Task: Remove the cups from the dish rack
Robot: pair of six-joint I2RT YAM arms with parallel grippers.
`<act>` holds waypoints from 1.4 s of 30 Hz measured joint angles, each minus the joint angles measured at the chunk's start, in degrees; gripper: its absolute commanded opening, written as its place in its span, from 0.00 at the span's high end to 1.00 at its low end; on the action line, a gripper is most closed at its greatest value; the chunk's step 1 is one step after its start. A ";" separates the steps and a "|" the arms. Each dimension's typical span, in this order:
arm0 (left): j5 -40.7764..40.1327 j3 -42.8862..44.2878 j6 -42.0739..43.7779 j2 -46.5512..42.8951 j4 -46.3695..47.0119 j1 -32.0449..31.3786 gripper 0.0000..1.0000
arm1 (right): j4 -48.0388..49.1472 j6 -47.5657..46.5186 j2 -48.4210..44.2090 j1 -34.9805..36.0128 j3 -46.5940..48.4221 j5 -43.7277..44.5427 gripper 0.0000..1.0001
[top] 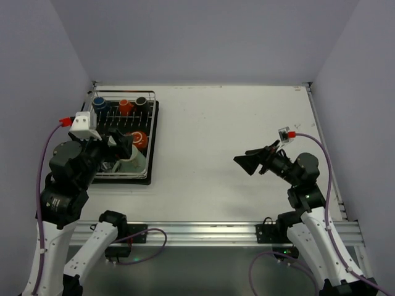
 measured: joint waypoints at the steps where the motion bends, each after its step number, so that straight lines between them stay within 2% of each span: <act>1: -0.94 0.00 -0.02 0.20 -0.90 -0.07 0.00 | -0.26 -0.09 -0.52 0.04 0.02 0.00 0.01; 5: -4.11 0.00 -0.28 1.70 -6.03 -0.17 0.00 | -1.05 -0.13 -1.16 0.04 0.17 0.04 0.01; 12: -5.75 -1.44 -0.31 3.13 -8.74 -0.98 0.00 | -2.60 -0.13 -1.16 0.04 0.17 0.02 0.01; 17: -8.68 -3.61 -0.20 7.58 -10.23 -0.98 0.00 | -2.56 -0.09 -1.11 0.04 0.15 -0.02 0.01; 24: -9.62 -5.97 0.28 14.69 -9.60 -0.98 0.00 | -2.47 -0.09 0.07 0.39 0.02 -0.13 0.01; 42: -12.22 -8.63 0.48 23.23 -4.63 -1.01 0.00 | -2.51 -0.13 -1.18 1.44 -0.42 -0.26 0.01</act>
